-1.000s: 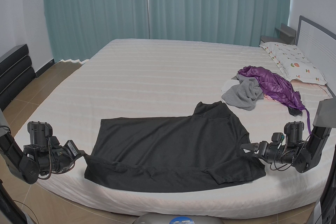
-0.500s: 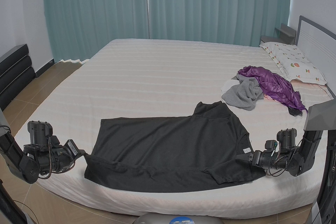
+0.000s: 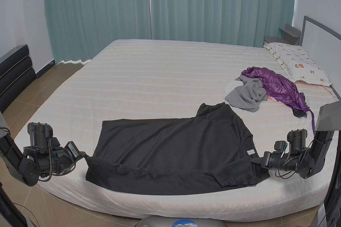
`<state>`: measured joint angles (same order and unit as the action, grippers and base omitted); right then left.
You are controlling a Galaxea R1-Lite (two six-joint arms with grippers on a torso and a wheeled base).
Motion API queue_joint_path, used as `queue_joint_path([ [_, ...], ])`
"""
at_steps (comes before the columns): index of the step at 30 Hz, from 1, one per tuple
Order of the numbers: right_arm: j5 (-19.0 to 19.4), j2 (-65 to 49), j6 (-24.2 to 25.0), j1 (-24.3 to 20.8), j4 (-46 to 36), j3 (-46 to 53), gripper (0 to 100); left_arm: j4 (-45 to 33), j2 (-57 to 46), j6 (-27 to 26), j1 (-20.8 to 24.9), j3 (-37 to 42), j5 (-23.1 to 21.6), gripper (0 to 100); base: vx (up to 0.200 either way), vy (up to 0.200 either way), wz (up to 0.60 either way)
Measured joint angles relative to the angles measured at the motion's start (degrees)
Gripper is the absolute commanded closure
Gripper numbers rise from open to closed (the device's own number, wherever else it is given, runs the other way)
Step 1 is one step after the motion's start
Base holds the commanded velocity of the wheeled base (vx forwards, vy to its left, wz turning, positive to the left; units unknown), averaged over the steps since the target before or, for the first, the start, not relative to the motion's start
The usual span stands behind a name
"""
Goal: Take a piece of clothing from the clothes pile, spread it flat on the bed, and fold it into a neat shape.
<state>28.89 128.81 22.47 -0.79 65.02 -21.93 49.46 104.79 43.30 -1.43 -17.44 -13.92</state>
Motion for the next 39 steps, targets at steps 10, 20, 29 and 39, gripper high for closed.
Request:
queue_joint_path([
  [10, 1.9, -6.3, 0.2, 2.0, 0.1, 4.5, 100, 0.0, -0.2, 0.0, -1.3, 0.4, 0.1, 100, 0.000, 0.000, 0.00],
  [20, 4.1, -13.6, 0.5, 3.1, 0.1, 9.0, 100, 0.2, -0.4, 0.0, -2.3, 1.7, 0.1, 100, 0.000, 0.000, 0.00],
  [29, 5.3, -19.8, 0.5, 3.7, 0.1, 13.5, 100, 0.2, -2.0, -0.3, -4.3, 3.2, 0.0, 100, 0.000, 0.000, 0.00],
  [39, 5.4, -23.6, 0.5, 3.9, 0.1, 16.7, 100, 0.2, -3.6, -0.6, -4.7, 5.5, -0.2, 100, 0.000, 0.000, 0.00],
])
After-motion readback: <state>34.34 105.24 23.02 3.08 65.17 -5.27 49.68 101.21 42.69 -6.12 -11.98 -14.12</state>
